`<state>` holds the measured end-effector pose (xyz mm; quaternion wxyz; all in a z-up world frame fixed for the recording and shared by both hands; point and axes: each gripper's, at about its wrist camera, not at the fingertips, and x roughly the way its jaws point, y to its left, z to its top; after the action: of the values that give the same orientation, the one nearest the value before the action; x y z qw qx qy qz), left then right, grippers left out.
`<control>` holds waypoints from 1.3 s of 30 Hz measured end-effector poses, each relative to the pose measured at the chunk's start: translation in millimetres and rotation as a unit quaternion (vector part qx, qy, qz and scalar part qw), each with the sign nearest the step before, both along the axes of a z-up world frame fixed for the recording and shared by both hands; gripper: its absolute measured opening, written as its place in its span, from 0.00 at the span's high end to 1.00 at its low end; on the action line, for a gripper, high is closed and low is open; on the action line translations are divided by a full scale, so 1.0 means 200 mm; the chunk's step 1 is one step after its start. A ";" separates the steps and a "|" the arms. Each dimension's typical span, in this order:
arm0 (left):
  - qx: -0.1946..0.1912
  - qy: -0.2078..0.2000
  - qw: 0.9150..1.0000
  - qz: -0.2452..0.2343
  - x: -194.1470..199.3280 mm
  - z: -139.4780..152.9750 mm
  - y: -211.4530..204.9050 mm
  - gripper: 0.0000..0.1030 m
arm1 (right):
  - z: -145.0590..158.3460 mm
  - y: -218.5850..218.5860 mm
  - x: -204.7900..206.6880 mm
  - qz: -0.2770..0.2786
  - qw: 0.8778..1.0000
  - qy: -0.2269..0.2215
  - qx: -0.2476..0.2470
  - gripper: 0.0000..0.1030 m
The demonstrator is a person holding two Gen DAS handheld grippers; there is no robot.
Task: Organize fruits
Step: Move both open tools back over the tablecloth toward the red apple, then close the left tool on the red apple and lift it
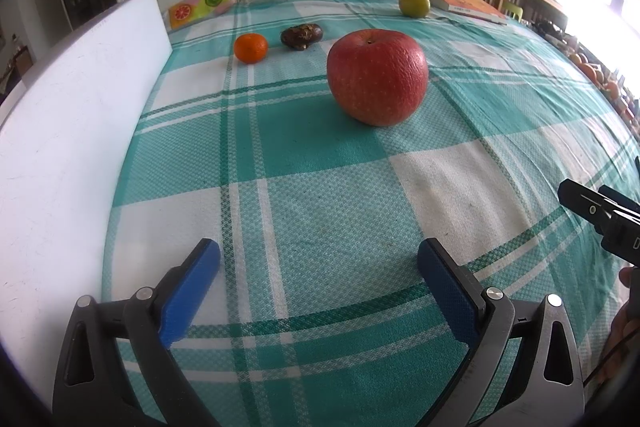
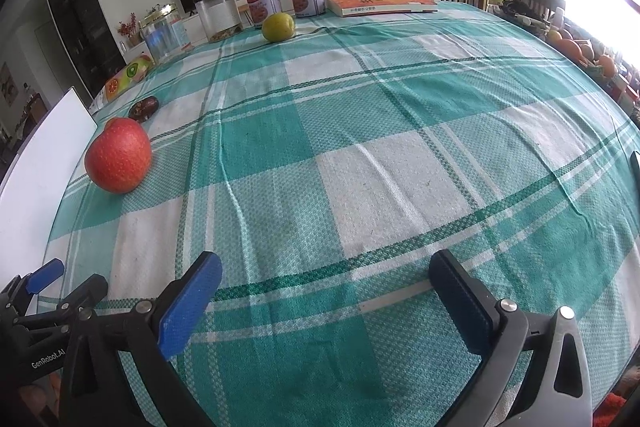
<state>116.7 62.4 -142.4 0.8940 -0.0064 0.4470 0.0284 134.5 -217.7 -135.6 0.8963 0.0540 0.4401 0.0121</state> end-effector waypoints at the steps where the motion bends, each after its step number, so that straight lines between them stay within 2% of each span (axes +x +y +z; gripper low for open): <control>1: 0.000 0.000 1.000 0.000 0.00 0.00 0.00 0.03 | 0.00 0.00 0.00 0.000 1.000 0.000 0.000 0.00; 27: -0.001 -0.002 1.000 0.000 0.00 0.00 0.00 0.03 | -0.01 0.01 0.00 0.003 1.000 0.003 -0.010 0.00; 29: -0.013 -0.004 1.000 -0.010 -0.01 0.01 -0.01 0.03 | -0.01 0.01 0.00 0.003 1.000 0.003 -0.010 0.00; 33: -0.080 -0.021 0.996 -0.029 0.04 0.08 -0.04 0.03 | -0.01 0.01 0.00 0.003 1.000 0.003 -0.010 0.00; 37: -0.105 -0.037 0.994 -0.002 0.22 0.14 -0.05 0.03 | -0.01 0.00 -0.01 0.003 1.000 0.002 -0.009 0.00; 39: -0.101 -0.043 0.994 0.018 0.32 0.14 -0.05 0.03 | -0.01 0.01 -0.01 0.003 1.000 0.002 -0.008 0.00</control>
<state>180.8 53.0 -115.3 0.9065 -0.1062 0.4087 -0.0012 133.4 -216.7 -137.3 0.8957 0.0454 0.4422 0.0108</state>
